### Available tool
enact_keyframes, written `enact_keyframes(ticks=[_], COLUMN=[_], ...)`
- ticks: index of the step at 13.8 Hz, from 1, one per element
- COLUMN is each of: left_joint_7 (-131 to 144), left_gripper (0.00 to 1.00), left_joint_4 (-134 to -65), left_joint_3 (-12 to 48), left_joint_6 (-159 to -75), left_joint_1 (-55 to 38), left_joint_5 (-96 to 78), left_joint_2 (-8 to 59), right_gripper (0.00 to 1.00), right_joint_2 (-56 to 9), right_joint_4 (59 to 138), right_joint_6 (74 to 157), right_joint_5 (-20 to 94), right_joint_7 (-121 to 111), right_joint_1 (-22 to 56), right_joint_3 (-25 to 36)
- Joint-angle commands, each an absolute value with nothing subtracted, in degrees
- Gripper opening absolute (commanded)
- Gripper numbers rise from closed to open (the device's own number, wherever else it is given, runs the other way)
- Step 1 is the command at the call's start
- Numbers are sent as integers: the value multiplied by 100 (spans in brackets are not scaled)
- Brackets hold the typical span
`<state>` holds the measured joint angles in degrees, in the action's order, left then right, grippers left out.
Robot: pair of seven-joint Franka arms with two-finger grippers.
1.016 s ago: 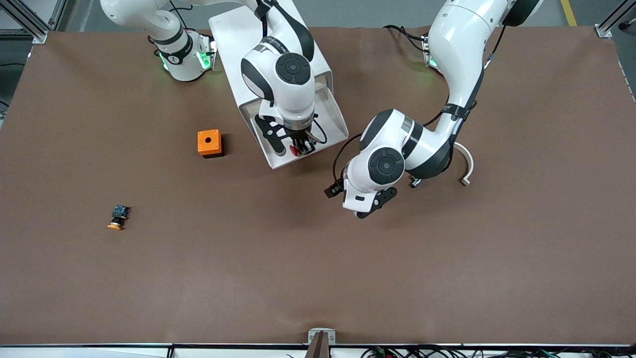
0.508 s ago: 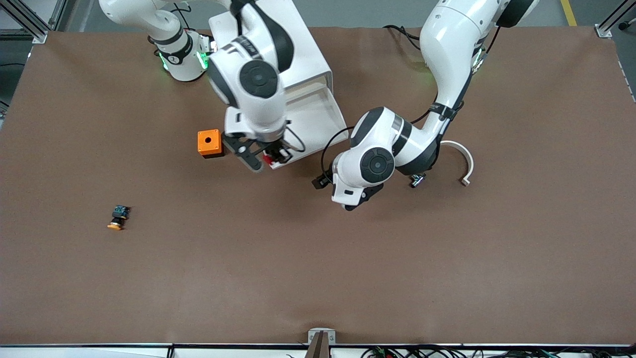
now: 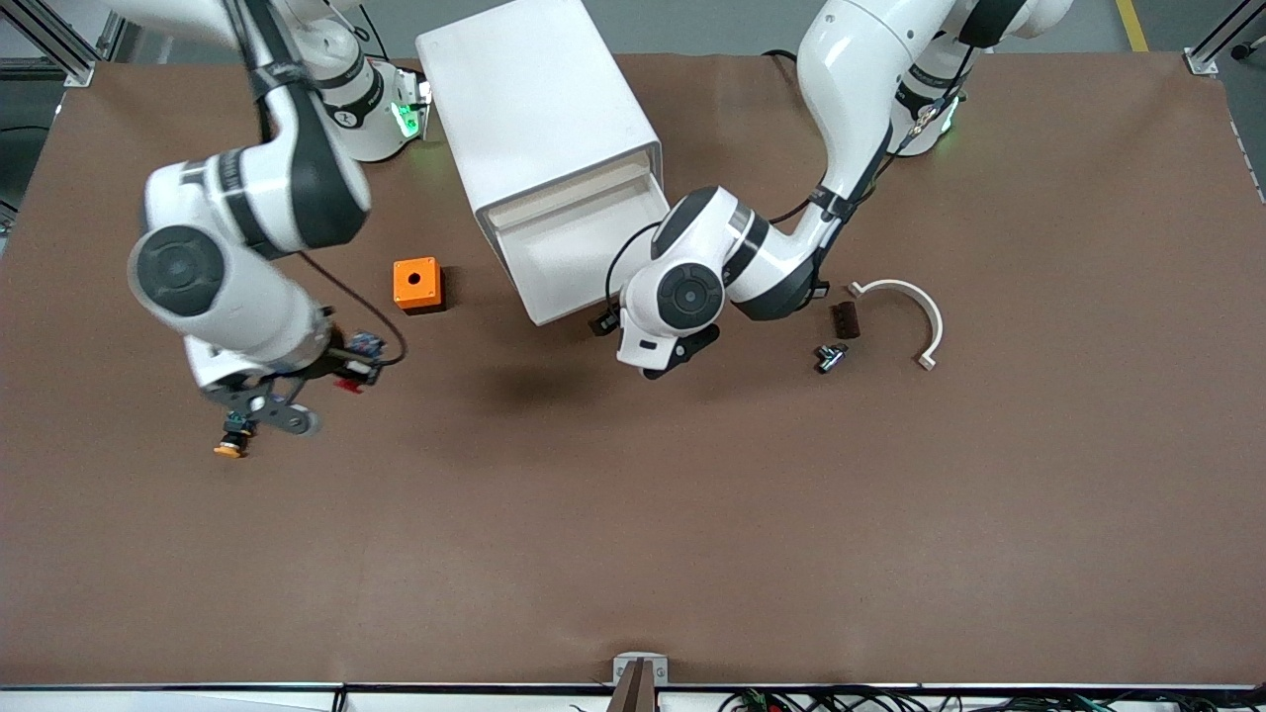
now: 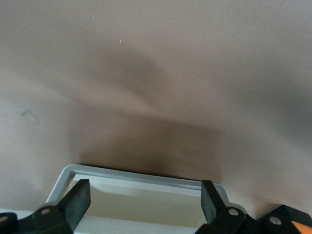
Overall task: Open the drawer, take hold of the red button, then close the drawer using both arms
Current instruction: 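Lower the red button beside the yellow button while the left gripper closes drawer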
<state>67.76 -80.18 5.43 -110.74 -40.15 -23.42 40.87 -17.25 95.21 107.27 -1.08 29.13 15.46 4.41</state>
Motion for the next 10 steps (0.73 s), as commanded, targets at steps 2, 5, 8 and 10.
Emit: enact_keyframes(ticks=[2,5,8,10], left_joint_7=[7179,7434,7742,7892], left_gripper=[100,100,100,100], left_joint_4=[-8165,-8200,-8200,-8200], left_joint_3=[667,914,923,923], left_joint_6=[-11145,-11145,-11145,-11145], left_joint_1=[-4210,-4288,-4517,-4614], left_joint_5=[-2435,-2426,-2426,-2426], left_joint_2=[3999,3999,3999,4008], right_gripper=[0,0,0,0], right_joint_2=[-1836,-2126,-2451,-2750], right_joint_4=[10001,10440,10758,10749], right_joint_6=[11625,12582,13288,13490], right_joint_5=[-105,-105,-105,-97], right_joint_7=[1400,442,62,88], right_joint_1=[617,160,0,0], right_joint_3=[308,308,299,281])
